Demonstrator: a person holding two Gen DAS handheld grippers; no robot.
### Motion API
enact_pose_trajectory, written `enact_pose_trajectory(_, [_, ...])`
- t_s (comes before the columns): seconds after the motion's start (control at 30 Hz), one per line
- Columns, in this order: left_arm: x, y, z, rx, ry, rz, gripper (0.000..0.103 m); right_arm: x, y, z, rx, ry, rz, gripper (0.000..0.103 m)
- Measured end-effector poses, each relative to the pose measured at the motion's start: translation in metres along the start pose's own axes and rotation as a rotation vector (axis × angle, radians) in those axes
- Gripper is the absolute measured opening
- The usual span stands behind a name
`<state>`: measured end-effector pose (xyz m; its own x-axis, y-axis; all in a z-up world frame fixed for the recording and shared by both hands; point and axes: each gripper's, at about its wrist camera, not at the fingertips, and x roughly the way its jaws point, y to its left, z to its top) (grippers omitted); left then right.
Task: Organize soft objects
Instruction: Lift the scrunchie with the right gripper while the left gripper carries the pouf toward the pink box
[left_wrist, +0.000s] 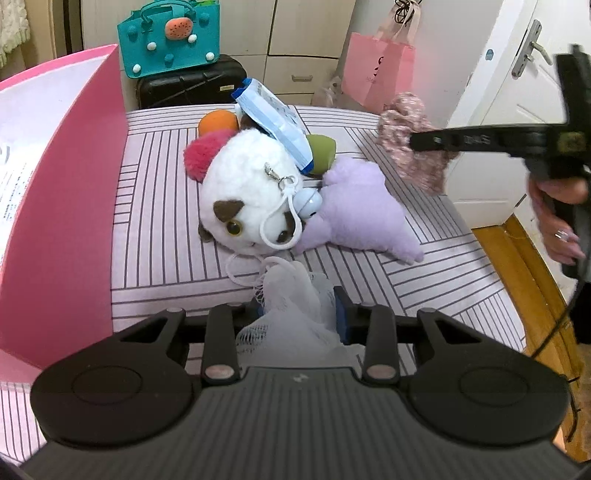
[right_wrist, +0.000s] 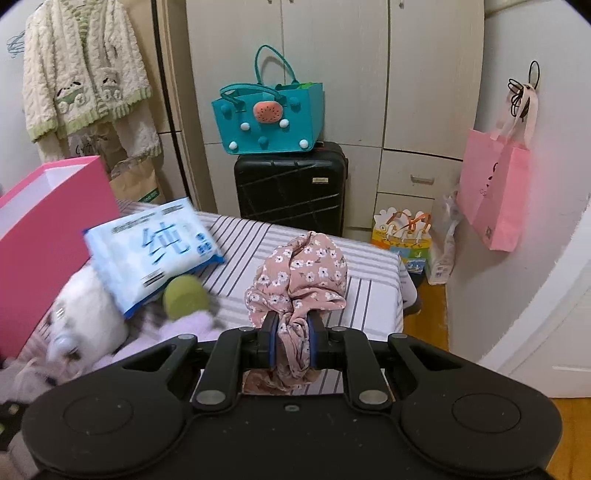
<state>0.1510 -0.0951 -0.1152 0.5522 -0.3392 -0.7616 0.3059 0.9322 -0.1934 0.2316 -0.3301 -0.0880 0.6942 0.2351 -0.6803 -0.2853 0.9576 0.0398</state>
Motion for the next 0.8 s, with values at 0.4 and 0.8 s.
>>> enact_pose_trajectory(0.4, [-0.013,0.005,-0.010,-0.013,0.114,-0.045,0.034,-0.047,0.020,-0.040,0.111,0.140,0.175,0.019])
enact_pose_trajectory(0.8, [-0.038,0.016,-0.014,0.001,0.183,-0.052,0.034,-0.064,0.070,-0.048,0.071,0.233,0.352,0.019])
